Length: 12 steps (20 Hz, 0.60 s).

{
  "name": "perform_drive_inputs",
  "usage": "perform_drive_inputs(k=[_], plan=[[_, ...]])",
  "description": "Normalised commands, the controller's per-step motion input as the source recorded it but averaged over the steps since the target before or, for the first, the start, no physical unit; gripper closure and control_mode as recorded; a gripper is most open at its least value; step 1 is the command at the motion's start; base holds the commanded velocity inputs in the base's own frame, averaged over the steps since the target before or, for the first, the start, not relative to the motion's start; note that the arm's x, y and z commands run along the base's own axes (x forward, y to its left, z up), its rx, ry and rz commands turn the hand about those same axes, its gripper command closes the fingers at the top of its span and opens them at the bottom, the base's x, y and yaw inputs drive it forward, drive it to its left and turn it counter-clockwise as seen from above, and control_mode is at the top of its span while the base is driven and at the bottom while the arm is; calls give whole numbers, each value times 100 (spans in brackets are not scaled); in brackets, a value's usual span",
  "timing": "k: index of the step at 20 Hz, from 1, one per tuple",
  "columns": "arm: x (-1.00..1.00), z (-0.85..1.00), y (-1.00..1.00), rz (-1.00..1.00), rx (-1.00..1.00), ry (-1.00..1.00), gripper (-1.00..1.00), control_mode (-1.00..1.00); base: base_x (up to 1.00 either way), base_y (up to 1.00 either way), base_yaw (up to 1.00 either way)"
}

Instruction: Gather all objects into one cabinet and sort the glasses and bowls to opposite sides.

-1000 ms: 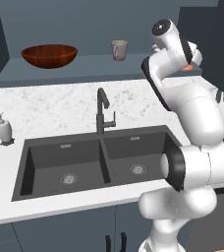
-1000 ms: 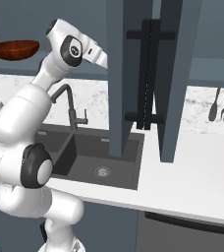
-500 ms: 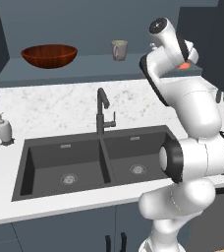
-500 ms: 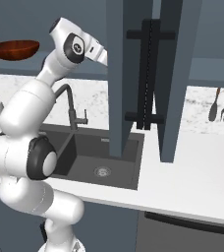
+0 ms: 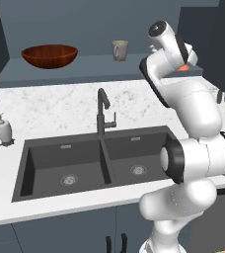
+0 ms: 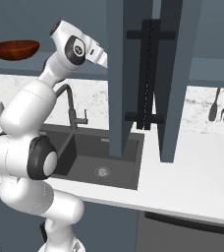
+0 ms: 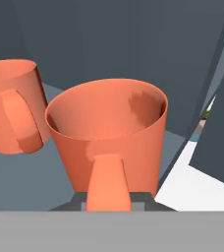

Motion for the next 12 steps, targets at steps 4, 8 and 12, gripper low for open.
perform_drive_inputs(k=[4, 8, 12], plan=[[14, -3, -6, 0, 2, -1, 100, -100, 0, 0, 0], [24, 0, -10, 0, 4, 0, 100, -100, 0, 0, 0], [17, -2, -3, 0, 2, 0, 100, -100, 0, 0, 0]])
